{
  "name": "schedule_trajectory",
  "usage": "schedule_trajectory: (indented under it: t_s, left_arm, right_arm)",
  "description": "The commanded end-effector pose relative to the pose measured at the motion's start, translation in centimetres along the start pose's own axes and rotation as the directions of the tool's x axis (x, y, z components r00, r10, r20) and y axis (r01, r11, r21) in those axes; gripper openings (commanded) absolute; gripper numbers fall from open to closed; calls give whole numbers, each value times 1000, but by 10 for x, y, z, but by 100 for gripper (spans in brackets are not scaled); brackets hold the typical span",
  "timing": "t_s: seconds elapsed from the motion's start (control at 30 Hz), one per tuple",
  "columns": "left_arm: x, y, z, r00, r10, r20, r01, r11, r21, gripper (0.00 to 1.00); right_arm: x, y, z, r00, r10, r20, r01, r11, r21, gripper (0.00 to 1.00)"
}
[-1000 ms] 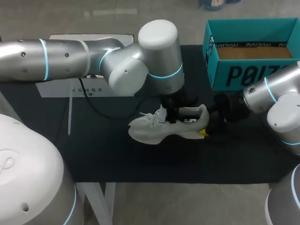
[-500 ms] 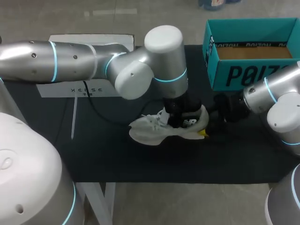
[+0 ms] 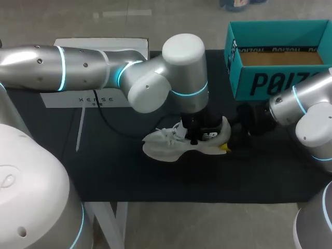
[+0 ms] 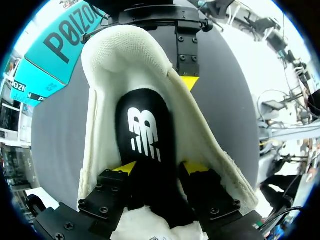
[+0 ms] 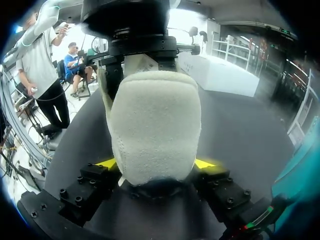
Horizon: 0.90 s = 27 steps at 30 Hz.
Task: Take the shoe out of the shoebox, open the shoe tongue, remove and reinsert the insole, then place the shoe into the shoebox
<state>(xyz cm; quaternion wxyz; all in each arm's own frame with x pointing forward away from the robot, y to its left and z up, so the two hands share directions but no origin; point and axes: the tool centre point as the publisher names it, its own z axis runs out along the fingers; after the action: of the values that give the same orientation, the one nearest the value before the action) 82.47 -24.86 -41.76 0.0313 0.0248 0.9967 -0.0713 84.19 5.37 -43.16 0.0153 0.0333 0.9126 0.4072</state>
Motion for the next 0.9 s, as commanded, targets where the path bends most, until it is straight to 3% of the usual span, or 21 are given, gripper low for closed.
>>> schedule_trajectory:
  t_s: [0.03,0.1,0.2,0.33,0.43,0.7,0.9]
  left_arm:
    - [5,-10,10,997,2,75,3,997,-72,50]
    - [3,-10,11,996,8,84,-3,998,-63,60]
    - [1,-8,11,997,6,81,-4,999,-32,63]
    - [2,-7,14,999,23,45,-24,999,22,78]
    - [0,-7,19,999,28,-18,-26,996,80,80]
    - [-6,-10,30,999,30,-22,-28,998,63,65]
    - [-10,-12,24,996,-3,93,2,1000,14,59]
  right_arm:
    - [-1,-3,6,1000,2,1,-2,1000,4,0]
    - [-1,-3,6,1000,2,1,-2,1000,4,0]
    - [-1,-3,6,1000,2,1,-2,1000,4,0]
    - [-1,-3,6,1000,2,1,-2,1000,4,0]
    - [-1,-3,6,1000,2,1,-2,1000,4,0]
    - [-1,-3,6,1000,2,1,-2,1000,4,0]
    - [-1,-3,6,1000,2,1,-2,1000,4,0]
